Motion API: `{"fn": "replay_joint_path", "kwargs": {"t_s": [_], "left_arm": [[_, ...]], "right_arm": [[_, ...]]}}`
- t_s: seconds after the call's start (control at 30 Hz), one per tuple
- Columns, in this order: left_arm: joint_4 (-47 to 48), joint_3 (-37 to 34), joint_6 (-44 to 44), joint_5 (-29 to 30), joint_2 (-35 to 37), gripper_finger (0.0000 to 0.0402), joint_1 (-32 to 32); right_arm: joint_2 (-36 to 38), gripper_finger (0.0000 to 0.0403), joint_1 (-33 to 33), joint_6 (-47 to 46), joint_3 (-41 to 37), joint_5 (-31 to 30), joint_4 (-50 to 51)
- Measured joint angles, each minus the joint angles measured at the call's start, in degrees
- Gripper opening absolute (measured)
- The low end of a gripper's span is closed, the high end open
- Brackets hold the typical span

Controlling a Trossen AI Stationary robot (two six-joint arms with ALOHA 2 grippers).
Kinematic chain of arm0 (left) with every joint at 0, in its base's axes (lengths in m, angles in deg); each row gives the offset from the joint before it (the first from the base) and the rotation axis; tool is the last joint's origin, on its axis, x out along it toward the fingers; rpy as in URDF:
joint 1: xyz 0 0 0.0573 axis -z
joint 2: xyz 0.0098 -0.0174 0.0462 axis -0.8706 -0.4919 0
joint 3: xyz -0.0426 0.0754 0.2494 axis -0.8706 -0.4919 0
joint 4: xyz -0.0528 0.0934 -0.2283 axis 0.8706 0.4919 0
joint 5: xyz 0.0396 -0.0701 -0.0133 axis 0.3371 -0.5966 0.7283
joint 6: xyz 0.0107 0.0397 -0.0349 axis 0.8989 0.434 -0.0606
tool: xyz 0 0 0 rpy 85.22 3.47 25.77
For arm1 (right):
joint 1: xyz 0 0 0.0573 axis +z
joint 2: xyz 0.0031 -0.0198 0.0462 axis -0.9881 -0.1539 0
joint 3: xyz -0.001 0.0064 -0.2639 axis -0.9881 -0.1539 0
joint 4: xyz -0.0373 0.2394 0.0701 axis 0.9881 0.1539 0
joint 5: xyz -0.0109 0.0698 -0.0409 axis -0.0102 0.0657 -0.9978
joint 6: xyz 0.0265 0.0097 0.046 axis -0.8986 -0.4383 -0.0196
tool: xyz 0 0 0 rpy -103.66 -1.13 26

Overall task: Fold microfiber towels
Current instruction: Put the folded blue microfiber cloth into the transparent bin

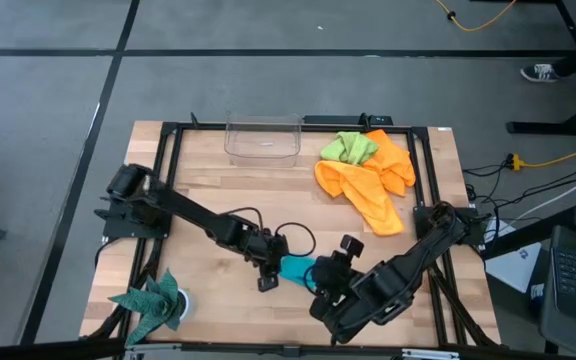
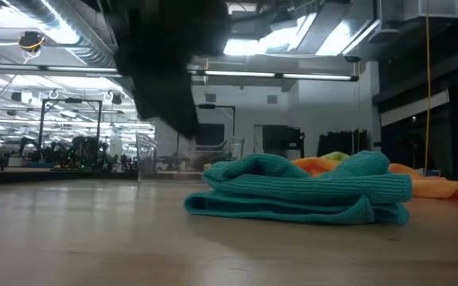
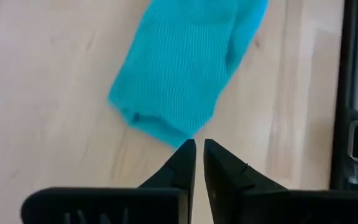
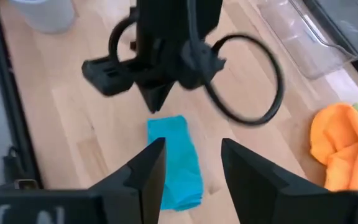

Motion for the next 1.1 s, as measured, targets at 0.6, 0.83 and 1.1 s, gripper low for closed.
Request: {"fn": "replay_joint_path", "kwargs": {"t_s": [0.6,0.83,1.1], "left_arm": [[32.43,0.07,1.55,7.64,26.36,0.0025,-12.93],[33.95,0.09,1.20,6.32,27.12,0.0025,-13.40],[39.85,0.09,-4.19,4.15,29.50,0.0025,-12.20]], "right_arm": [[0.31,0.0158,-0.06,2.84,-0.57,-0.04,-4.11],[0.24,0.0158,-2.81,-1.73,-13.46,2.50,-10.69],[0.02,0.0158,-7.81,-3.23,-32.32,17.49,-31.12]]}}
